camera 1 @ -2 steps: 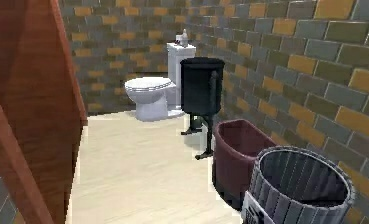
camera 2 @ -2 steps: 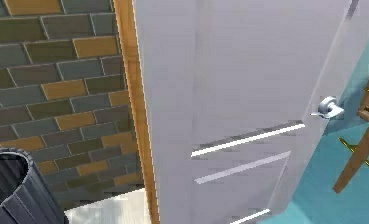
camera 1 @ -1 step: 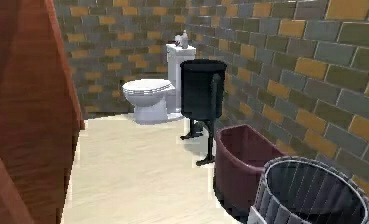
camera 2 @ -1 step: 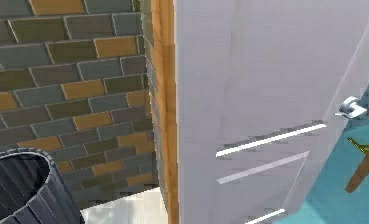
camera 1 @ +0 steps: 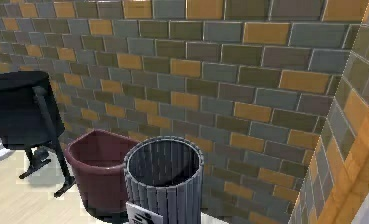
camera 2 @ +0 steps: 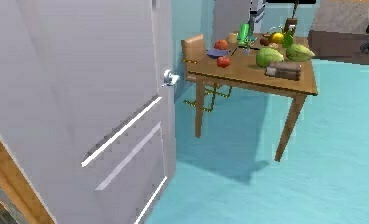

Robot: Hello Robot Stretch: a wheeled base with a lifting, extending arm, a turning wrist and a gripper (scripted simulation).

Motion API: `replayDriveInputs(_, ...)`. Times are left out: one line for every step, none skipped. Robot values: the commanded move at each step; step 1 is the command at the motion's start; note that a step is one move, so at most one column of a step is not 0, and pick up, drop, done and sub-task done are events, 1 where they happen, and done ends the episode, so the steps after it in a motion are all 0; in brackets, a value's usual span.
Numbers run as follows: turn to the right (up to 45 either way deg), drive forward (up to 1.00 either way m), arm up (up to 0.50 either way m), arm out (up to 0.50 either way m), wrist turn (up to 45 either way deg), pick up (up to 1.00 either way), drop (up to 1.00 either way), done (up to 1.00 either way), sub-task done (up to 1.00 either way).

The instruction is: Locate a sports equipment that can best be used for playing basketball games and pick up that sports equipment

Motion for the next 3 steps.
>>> replayDriveInputs(18.0,0.0,0.0,0.0,0.0,0.0,0.0,0.0,0.0)
replayDriveInputs(0.0,0.05,0.0,0.0,0.0,0.0,0.0,0.0,0.0)
replayDriveInputs(-45.0,0.0,0.0,0.0,0.0,0.0,0.0,0.0,0.0)
